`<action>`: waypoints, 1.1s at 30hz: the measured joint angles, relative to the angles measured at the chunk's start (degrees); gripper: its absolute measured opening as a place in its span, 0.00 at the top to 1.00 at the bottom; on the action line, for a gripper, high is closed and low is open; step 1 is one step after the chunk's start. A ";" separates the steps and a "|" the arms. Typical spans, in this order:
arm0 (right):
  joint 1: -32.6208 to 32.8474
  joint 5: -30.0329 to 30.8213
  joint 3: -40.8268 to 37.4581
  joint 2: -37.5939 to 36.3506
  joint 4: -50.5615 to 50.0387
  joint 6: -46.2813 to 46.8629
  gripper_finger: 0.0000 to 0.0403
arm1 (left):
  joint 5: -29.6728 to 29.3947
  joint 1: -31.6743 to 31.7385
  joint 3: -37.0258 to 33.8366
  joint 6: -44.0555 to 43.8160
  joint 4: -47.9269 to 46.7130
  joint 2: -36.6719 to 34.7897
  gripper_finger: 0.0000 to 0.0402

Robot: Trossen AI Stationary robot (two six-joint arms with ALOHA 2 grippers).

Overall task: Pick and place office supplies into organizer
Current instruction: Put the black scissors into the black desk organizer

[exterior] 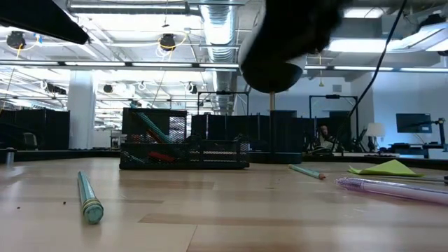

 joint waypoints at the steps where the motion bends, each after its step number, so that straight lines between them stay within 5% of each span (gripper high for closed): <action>1: 0.13 0.84 1.05 0.00 0.19 -0.19 0.65 | 0.00 0.26 0.00 0.00 0.00 0.00 0.84; 7: 0.03 -2.85 3.34 0.13 2.33 1.52 0.65 | 0.02 0.40 0.00 0.00 0.02 0.00 0.84; 17: -2.82 -10.35 3.04 0.61 -18.05 34.11 0.71 | 2.44 0.22 0.00 -0.33 0.06 0.02 0.84; 26: -2.89 -34.21 3.04 0.61 -40.58 50.56 0.76 | 2.72 0.03 0.00 0.13 0.09 0.02 0.84; 33: -3.62 -49.57 3.04 0.61 -46.39 49.90 0.77 | 2.36 0.03 0.00 0.15 0.15 0.02 0.84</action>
